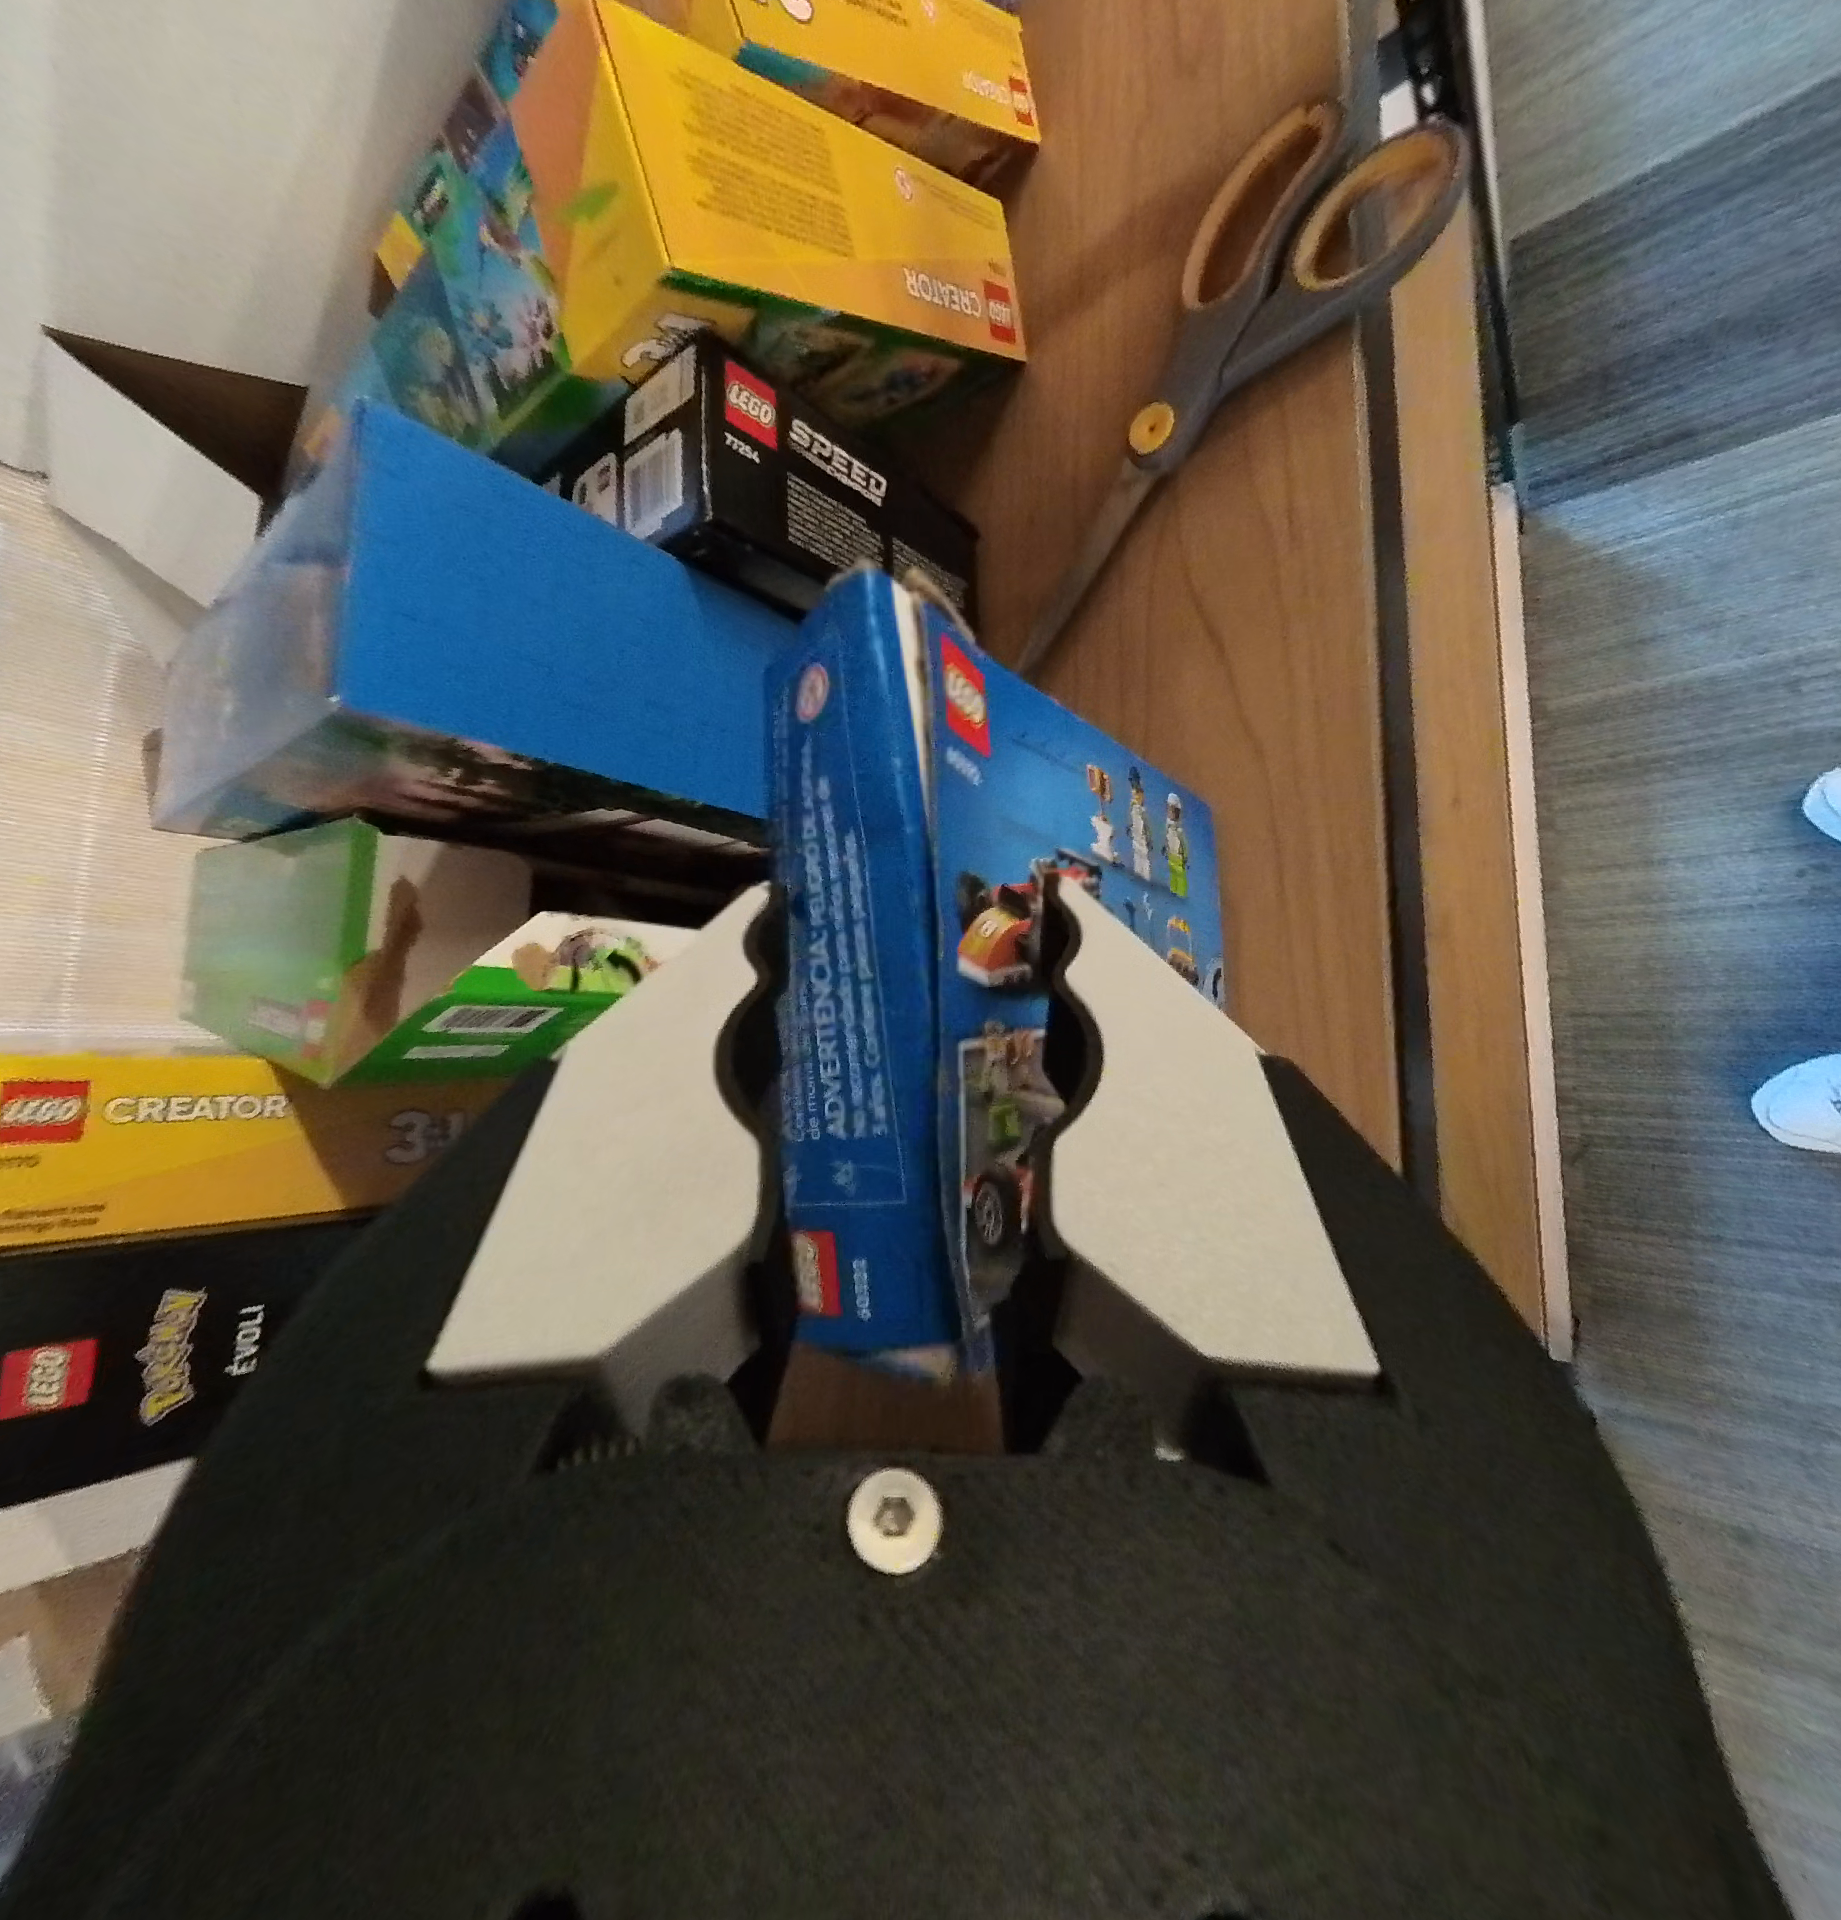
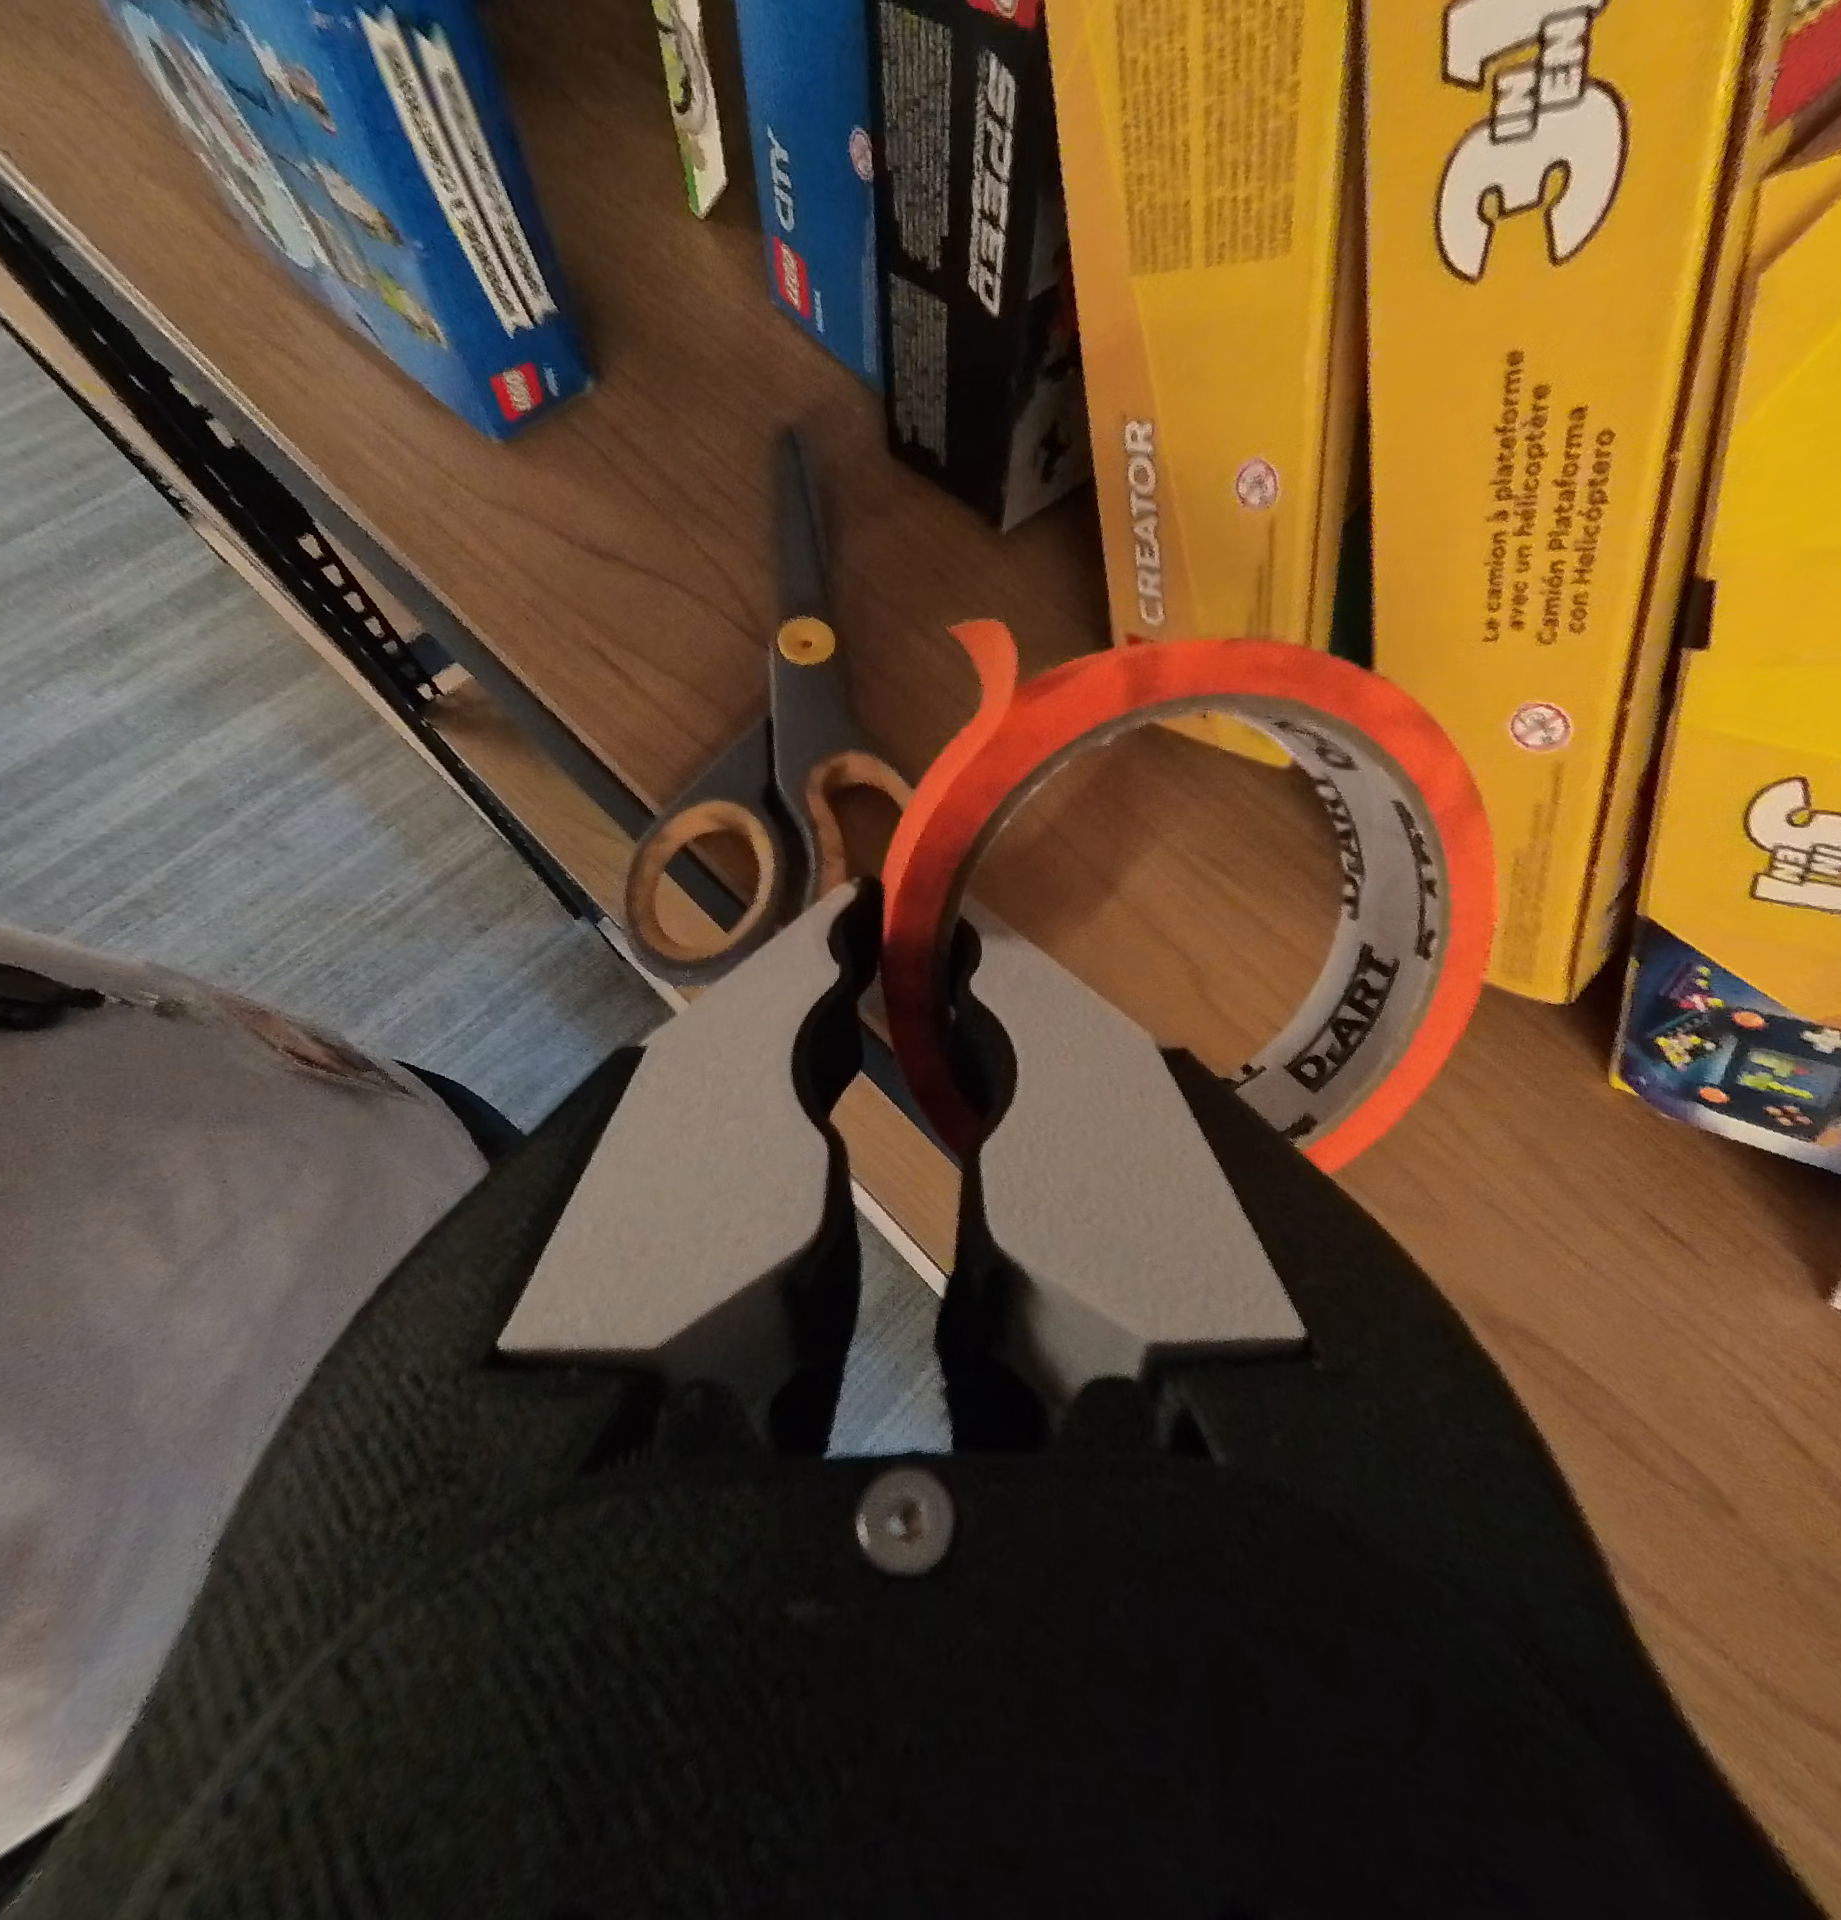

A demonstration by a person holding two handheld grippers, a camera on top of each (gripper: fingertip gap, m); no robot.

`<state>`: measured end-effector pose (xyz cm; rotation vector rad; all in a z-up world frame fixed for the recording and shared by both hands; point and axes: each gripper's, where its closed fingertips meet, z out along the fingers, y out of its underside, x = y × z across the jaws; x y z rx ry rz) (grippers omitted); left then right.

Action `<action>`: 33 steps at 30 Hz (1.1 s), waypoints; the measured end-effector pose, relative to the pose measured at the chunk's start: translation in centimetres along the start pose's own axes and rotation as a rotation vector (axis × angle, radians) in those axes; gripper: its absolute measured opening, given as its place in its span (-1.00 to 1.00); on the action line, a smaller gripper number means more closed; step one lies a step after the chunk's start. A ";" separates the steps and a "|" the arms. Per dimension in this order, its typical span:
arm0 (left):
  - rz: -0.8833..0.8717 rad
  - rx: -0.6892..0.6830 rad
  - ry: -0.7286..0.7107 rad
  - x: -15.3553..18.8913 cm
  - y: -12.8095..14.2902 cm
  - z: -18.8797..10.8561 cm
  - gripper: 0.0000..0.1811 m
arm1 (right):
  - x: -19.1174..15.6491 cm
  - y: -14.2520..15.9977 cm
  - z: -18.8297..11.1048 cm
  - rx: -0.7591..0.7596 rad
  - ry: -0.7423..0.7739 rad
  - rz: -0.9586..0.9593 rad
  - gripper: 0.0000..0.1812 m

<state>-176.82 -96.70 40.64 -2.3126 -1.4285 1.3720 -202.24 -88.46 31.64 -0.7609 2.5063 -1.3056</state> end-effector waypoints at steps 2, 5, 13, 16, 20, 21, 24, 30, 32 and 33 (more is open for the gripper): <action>-0.015 0.019 -0.033 -0.4 -0.1 -1.1 -0.47 | 1.1 1.1 0.1 -0.036 0.036 -0.002 -0.91; -0.071 0.065 -0.090 -1.2 0.5 -3.2 -0.47 | 2.4 3.2 0.5 -0.132 0.031 0.004 -0.91; -0.268 0.183 -0.090 -0.9 3.4 -4.9 -0.48 | 2.5 5.0 2.7 -0.345 -0.055 -0.066 -0.90; -0.286 0.211 -0.097 -0.7 3.8 -5.1 -0.48 | 3.1 4.9 3.1 -0.412 -0.046 -0.105 -0.85; -0.340 0.235 -0.135 -0.7 4.6 -5.2 -0.43 | 3.6 3.9 3.0 -0.424 -0.034 -0.142 -0.67; -0.373 0.250 -0.150 -0.7 4.9 -5.4 -0.41 | 3.6 3.5 2.7 -0.408 -0.029 -0.149 -0.64; -0.531 0.344 -0.252 -0.8 5.8 -6.3 -0.47 | 2.7 -0.1 0.8 -0.238 0.047 -0.153 -0.64; -0.757 0.443 -0.424 1.4 8.3 -4.2 -0.50 | -9.9 -15.0 4.8 0.508 -0.141 -0.196 -0.54; -0.829 0.466 -0.466 1.7 8.6 -3.6 -0.55 | -11.4 -15.6 9.0 0.457 -0.141 -0.192 -0.44; -0.860 0.496 -0.491 1.7 8.6 -3.6 -0.58 | -11.7 -15.6 10.6 0.438 -0.136 -0.171 -0.43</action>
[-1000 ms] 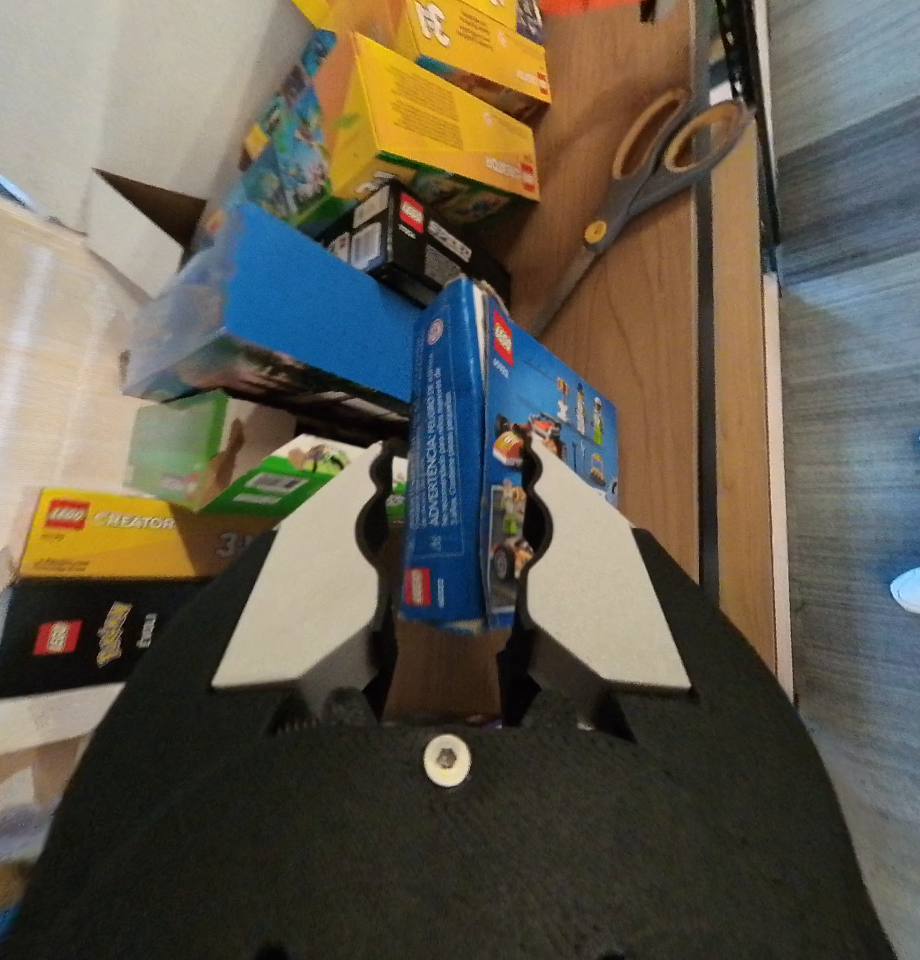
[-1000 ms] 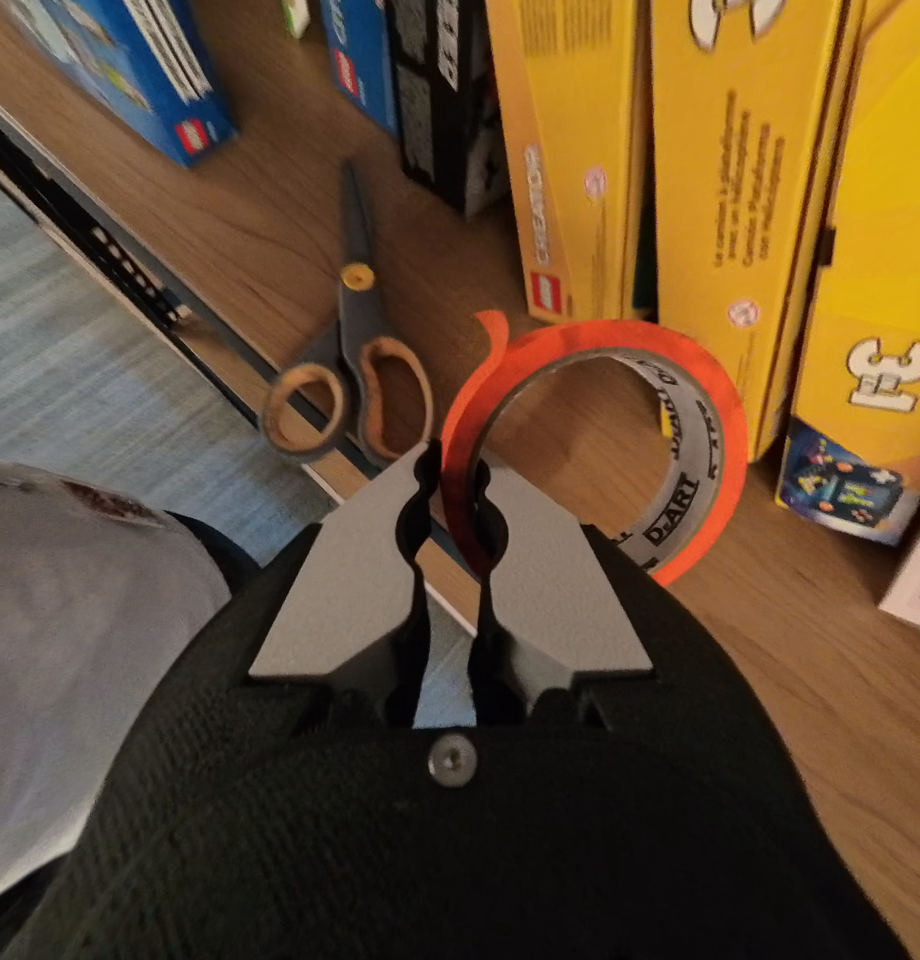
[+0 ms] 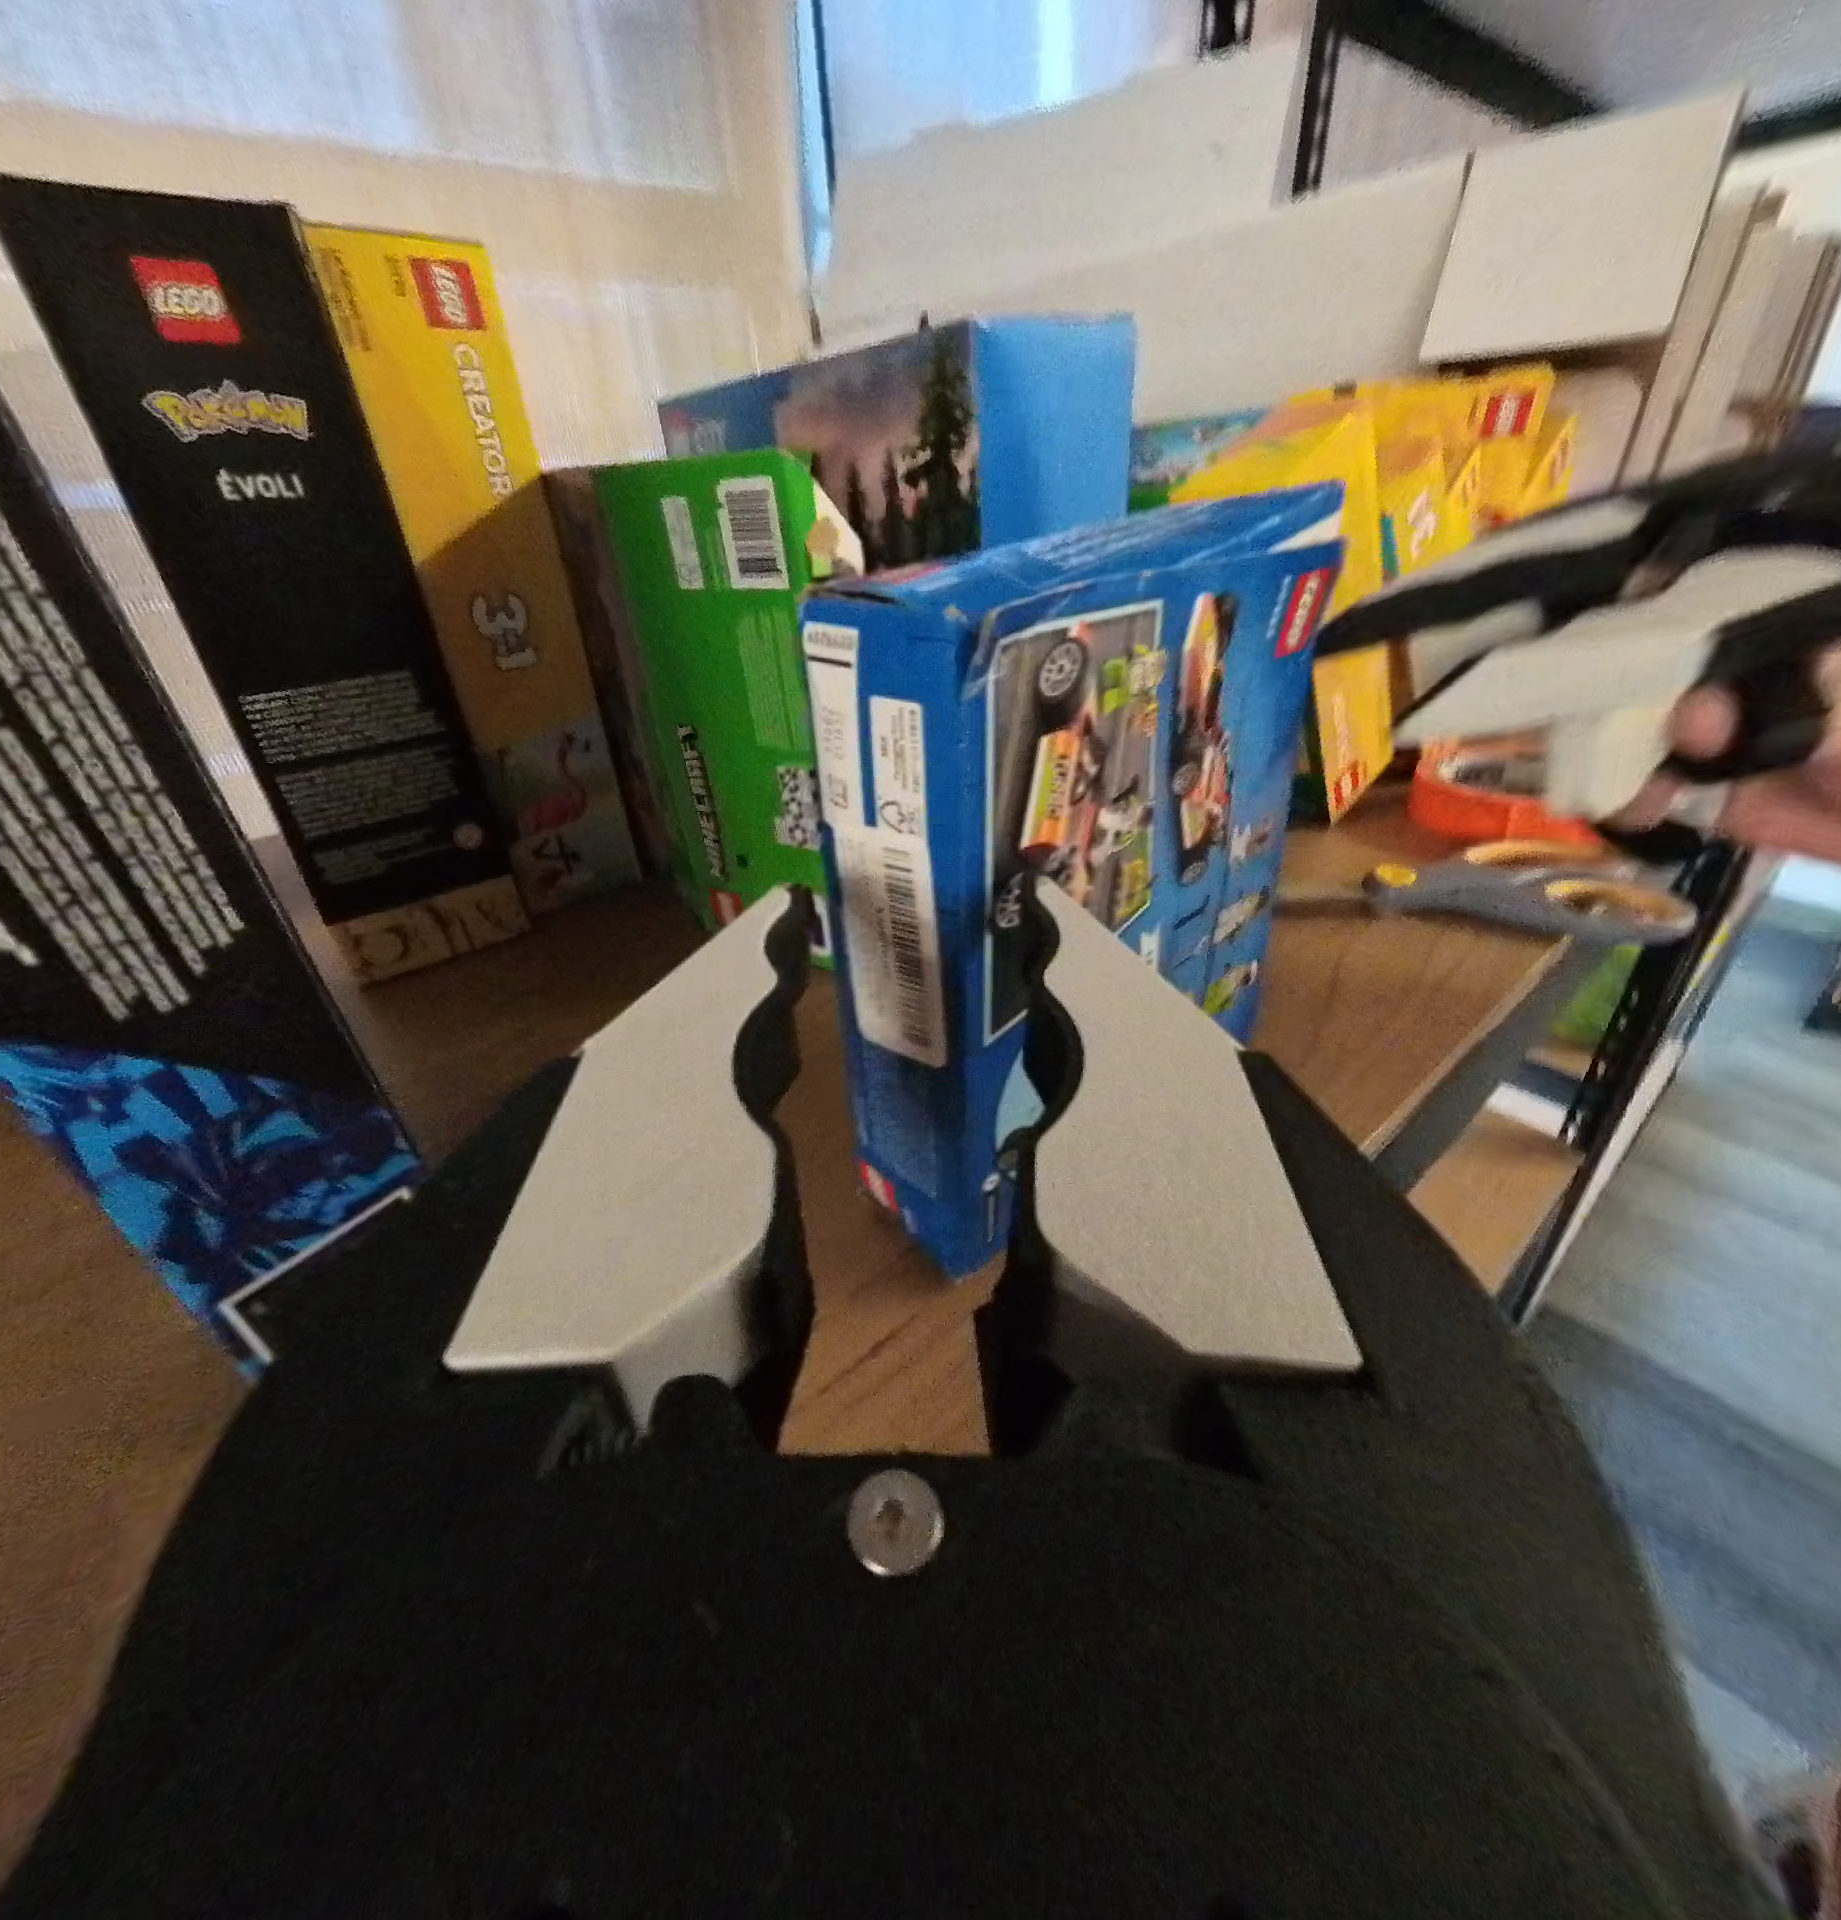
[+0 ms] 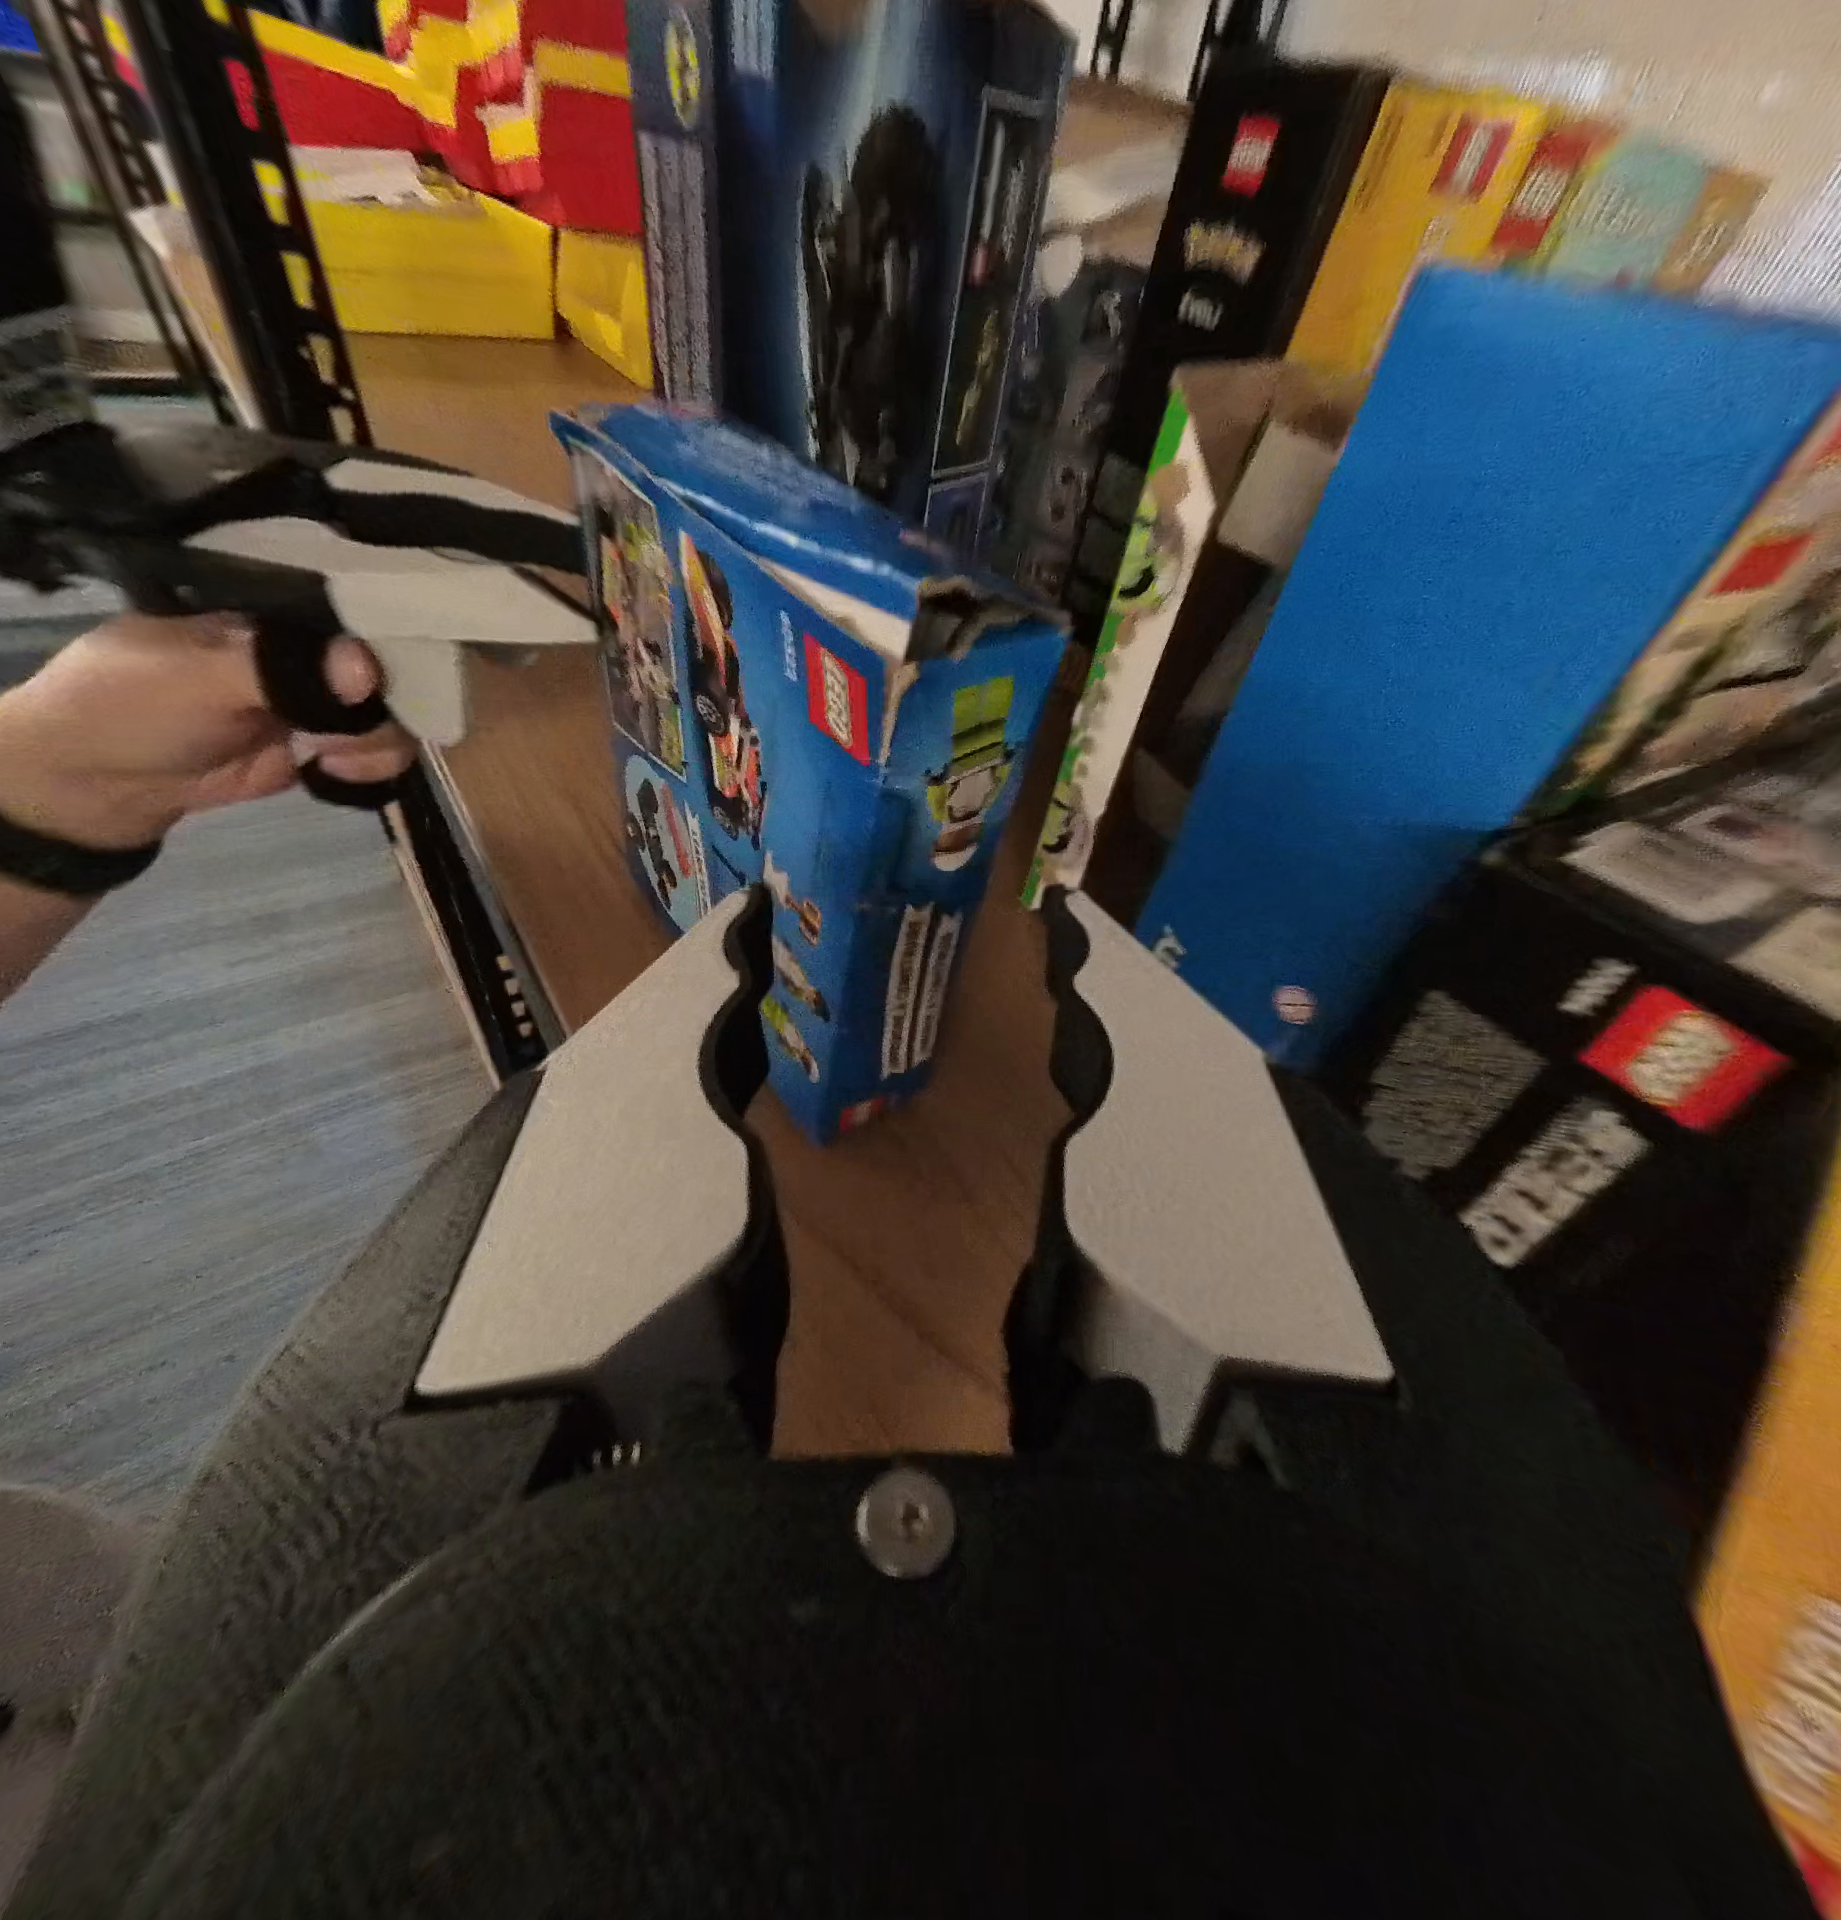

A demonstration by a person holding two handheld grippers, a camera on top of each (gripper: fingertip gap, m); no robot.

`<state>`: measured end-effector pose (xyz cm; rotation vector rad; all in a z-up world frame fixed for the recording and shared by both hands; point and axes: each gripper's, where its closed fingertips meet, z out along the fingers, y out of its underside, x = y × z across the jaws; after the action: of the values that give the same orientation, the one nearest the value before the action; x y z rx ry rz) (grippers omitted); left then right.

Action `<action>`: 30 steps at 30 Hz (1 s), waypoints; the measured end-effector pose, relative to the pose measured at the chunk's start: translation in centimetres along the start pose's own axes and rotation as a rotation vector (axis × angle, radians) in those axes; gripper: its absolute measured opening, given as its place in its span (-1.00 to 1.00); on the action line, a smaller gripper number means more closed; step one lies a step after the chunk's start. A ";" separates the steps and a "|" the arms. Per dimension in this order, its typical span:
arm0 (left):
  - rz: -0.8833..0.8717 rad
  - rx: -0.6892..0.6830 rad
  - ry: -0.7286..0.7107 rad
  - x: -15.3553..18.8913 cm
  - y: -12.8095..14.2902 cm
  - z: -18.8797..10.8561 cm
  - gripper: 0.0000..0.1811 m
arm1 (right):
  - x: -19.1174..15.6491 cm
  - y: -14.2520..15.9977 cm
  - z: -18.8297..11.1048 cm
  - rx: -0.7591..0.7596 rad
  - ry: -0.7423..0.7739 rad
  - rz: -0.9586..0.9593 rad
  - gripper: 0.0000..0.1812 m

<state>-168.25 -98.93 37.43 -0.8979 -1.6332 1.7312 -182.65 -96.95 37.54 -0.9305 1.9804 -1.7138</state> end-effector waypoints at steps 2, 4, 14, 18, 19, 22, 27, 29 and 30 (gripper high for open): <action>-0.032 0.063 -0.027 0.3 -0.1 -0.1 -0.68 | -0.7 0.7 1.5 0.003 -0.012 0.054 -0.43; -0.050 0.101 -0.028 1.0 -0.1 0.1 -0.71 | -1.3 1.2 2.1 0.025 -0.008 0.097 -0.50; -0.117 0.139 -0.044 1.0 -0.6 0.9 -0.72 | -1.5 1.5 2.6 0.012 0.101 0.080 -0.57; -0.100 0.127 -0.041 0.9 0.0 0.9 -0.72 | -1.3 1.2 2.0 0.040 0.072 0.086 -0.66; -0.114 0.131 -0.027 0.9 -0.1 0.9 -0.73 | -1.2 1.2 2.0 0.041 0.066 0.100 -0.68; -0.139 0.139 -0.034 0.6 0.0 1.1 -0.74 | -1.2 1.1 2.2 0.048 0.075 0.119 -0.73; -0.173 0.154 -0.036 0.0 0.1 1.0 -0.75 | -1.6 0.9 2.2 0.108 0.083 0.144 -0.75; -0.184 0.143 -0.020 -0.1 0.1 1.0 -0.75 | -1.8 0.9 2.0 0.132 0.068 0.152 -0.76; -0.182 0.136 -0.015 -0.1 0.1 0.9 -0.74 | -1.9 0.9 2.0 0.141 0.062 0.154 -0.76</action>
<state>-168.91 -99.60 37.36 -0.6536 -1.5347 1.7027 -180.19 -97.04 36.00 -0.6675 1.8876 -1.7868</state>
